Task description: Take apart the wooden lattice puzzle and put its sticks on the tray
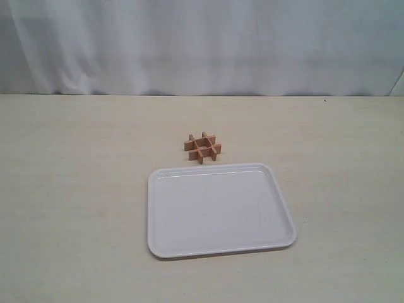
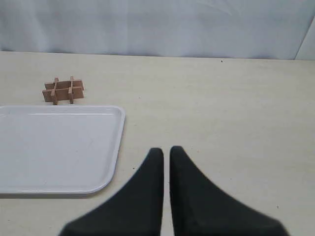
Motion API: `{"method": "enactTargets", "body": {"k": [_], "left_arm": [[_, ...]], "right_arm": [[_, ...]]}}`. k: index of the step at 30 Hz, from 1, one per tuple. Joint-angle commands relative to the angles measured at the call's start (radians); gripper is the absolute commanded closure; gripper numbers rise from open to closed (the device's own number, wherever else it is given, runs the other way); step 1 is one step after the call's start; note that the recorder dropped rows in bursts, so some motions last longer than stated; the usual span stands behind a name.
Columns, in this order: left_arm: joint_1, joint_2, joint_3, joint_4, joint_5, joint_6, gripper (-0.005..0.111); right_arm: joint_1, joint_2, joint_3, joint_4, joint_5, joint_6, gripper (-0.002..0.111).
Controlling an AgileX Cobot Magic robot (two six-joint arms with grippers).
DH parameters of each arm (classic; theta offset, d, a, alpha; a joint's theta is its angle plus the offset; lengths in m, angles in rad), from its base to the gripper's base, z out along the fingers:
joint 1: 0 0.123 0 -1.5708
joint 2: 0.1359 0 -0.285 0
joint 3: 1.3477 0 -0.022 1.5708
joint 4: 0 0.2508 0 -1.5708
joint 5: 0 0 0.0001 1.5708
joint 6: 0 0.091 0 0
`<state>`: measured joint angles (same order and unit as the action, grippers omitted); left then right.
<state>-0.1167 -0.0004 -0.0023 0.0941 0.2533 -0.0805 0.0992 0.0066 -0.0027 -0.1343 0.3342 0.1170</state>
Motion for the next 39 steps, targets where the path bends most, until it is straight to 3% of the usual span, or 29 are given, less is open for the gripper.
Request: {"method": "enactTargets", "body": {"k": [1, 26, 30, 33, 39], "left_arm": [[-0.001, 0.000, 0.002, -0.001, -0.011, -0.003, 0.107], [-0.001, 0.000, 0.002, -0.001, -0.011, -0.003, 0.107], [-0.001, 0.000, 0.002, -0.001, -0.011, -0.003, 0.107], [-0.001, 0.000, 0.002, -0.001, -0.011, -0.003, 0.107], [-0.001, 0.000, 0.002, -0.001, -0.011, -0.003, 0.107]], "right_arm": [[-0.004, -0.007, 0.003, -0.007, 0.003, -0.001, 0.104], [-0.004, -0.007, 0.003, -0.037, 0.001, 0.000, 0.104], [-0.004, -0.007, 0.003, -0.022, -0.082, 0.000, 0.104], [-0.004, -0.007, 0.003, 0.085, -0.162, 0.000, 0.104], [-0.004, -0.007, 0.003, 0.489, -0.417, 0.000, 0.104]]}}
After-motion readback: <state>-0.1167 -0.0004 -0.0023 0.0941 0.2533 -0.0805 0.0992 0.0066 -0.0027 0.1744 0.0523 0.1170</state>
